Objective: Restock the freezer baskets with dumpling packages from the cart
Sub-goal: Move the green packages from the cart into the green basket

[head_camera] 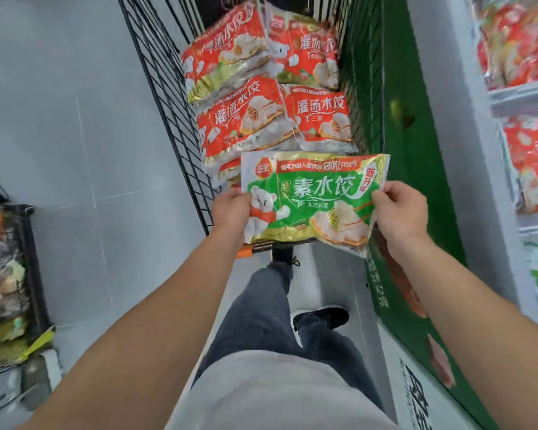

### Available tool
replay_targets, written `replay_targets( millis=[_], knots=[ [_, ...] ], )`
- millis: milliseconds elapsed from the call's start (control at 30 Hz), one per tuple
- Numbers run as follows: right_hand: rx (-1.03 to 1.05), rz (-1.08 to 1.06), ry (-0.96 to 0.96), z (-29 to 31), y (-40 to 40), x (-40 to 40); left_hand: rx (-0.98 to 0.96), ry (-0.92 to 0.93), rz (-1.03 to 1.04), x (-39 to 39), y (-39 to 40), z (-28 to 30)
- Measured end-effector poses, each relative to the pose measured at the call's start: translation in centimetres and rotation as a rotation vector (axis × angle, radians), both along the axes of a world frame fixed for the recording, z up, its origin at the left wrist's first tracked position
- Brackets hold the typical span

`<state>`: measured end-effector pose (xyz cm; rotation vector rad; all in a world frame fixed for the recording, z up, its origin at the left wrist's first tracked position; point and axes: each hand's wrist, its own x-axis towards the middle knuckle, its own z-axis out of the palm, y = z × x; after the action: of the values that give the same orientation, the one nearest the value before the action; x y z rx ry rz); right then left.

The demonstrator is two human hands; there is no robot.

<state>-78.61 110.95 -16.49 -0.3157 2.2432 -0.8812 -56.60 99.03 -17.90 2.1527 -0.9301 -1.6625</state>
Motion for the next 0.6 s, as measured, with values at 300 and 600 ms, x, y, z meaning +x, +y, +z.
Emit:
replay_targets(
  millis=[300,600],
  knots=[
    [-0.2,-0.255,-0.041,7.1,14.4,-4.1,-0.115,0.234,-0.21,-4.4,8.0,7.6],
    [-0.292,-0.667,-0.057,9.5,34.1,-8.9,-0.211,0.328,-0.704,-17.0,19.6,11.9]
  ],
)
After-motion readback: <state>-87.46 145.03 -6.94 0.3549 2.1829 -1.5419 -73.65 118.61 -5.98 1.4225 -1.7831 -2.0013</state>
